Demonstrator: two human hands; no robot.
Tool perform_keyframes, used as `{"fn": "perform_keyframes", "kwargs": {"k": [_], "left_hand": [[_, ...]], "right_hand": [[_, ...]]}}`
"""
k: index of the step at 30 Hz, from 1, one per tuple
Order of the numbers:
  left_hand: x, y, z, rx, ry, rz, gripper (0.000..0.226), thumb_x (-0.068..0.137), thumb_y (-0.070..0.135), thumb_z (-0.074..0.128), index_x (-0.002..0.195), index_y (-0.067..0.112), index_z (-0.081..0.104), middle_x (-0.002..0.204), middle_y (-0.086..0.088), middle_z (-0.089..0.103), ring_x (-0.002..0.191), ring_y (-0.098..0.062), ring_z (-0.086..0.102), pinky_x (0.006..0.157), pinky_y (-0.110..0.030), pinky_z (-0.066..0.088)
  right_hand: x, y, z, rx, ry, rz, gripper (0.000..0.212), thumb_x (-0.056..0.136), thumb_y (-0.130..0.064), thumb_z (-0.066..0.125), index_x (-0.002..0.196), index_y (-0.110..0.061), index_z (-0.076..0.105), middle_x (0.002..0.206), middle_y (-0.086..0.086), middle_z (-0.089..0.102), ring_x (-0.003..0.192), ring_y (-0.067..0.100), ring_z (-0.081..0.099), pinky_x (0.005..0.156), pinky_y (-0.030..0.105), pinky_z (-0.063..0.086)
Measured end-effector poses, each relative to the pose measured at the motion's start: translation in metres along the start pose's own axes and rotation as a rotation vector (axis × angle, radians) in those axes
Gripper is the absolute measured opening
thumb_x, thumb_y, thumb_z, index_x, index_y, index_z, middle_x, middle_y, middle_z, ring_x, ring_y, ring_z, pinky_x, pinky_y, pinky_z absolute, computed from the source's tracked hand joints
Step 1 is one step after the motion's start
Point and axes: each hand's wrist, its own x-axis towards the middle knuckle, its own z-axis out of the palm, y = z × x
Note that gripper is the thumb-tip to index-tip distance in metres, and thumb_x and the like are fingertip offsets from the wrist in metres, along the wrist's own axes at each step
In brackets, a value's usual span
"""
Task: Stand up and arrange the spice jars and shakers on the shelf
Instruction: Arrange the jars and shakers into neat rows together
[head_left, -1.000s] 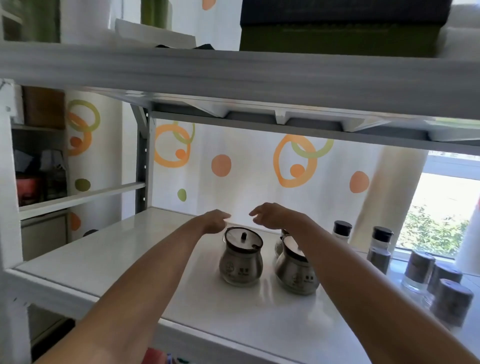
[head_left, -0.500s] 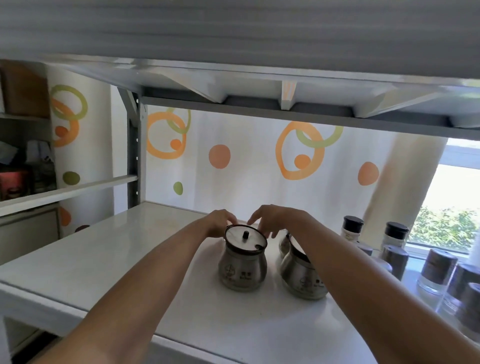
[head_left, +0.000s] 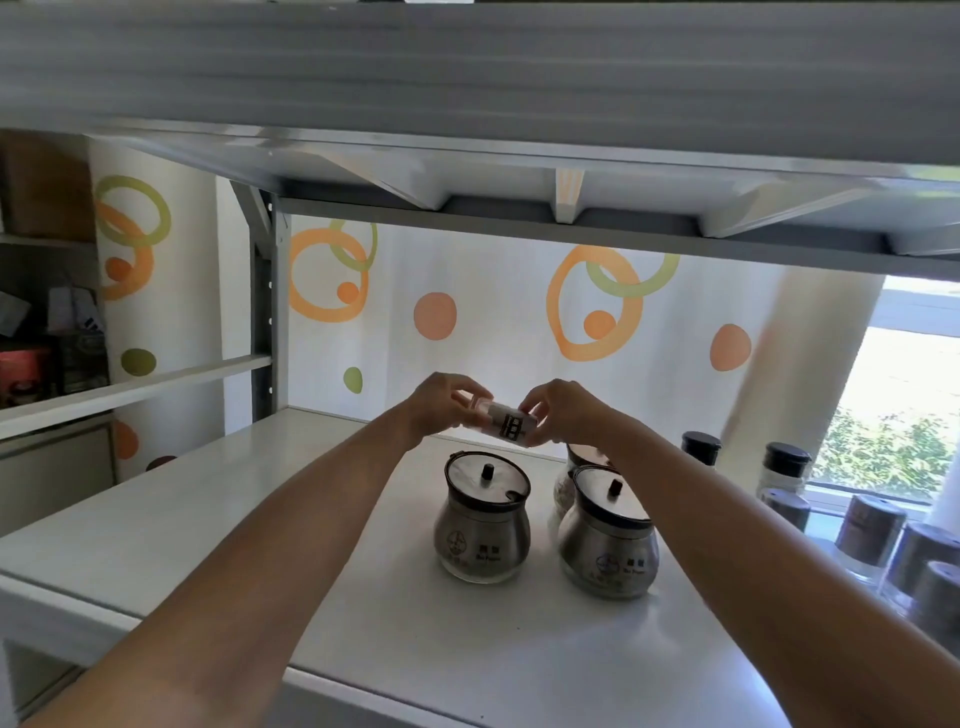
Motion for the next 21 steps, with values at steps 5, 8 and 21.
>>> {"fn": "perform_keyframes", "kwargs": {"k": [5, 8, 21], "left_hand": [[0.001, 0.007, -0.001, 0.041, -0.009, 0.009, 0.038, 0.077, 0.003, 0.073, 0.115, 0.003, 0.065, 0.090, -0.015, 0.062, 0.081, -0.021, 0.054, 0.065, -0.022, 0.045], [-0.001, 0.005, 0.003, 0.091, -0.056, -0.024, 0.040, 0.074, 0.005, 0.076, 0.112, 0.004, 0.065, 0.088, -0.013, 0.062, 0.080, -0.022, 0.056, 0.068, -0.024, 0.048], [-0.001, -0.002, 0.007, 0.088, -0.227, -0.150, 0.026, 0.085, 0.004, 0.063, 0.111, 0.009, 0.066, 0.099, -0.008, 0.067, 0.082, -0.011, 0.063, 0.068, -0.018, 0.050]], "right_hand": [[-0.004, 0.001, -0.008, 0.033, 0.071, -0.030, 0.037, 0.070, -0.008, 0.076, 0.106, -0.008, 0.066, 0.106, 0.013, 0.070, 0.099, 0.025, 0.064, 0.083, 0.030, 0.049], [-0.004, -0.003, -0.011, 0.101, 0.122, -0.076, 0.038, 0.075, -0.002, 0.069, 0.112, -0.009, 0.064, 0.113, 0.013, 0.066, 0.091, 0.022, 0.060, 0.081, 0.028, 0.046], [-0.003, -0.017, 0.018, -0.152, -0.021, -0.158, 0.029, 0.081, -0.009, 0.058, 0.106, -0.016, 0.069, 0.108, 0.008, 0.068, 0.095, 0.020, 0.060, 0.084, 0.028, 0.046]]}}
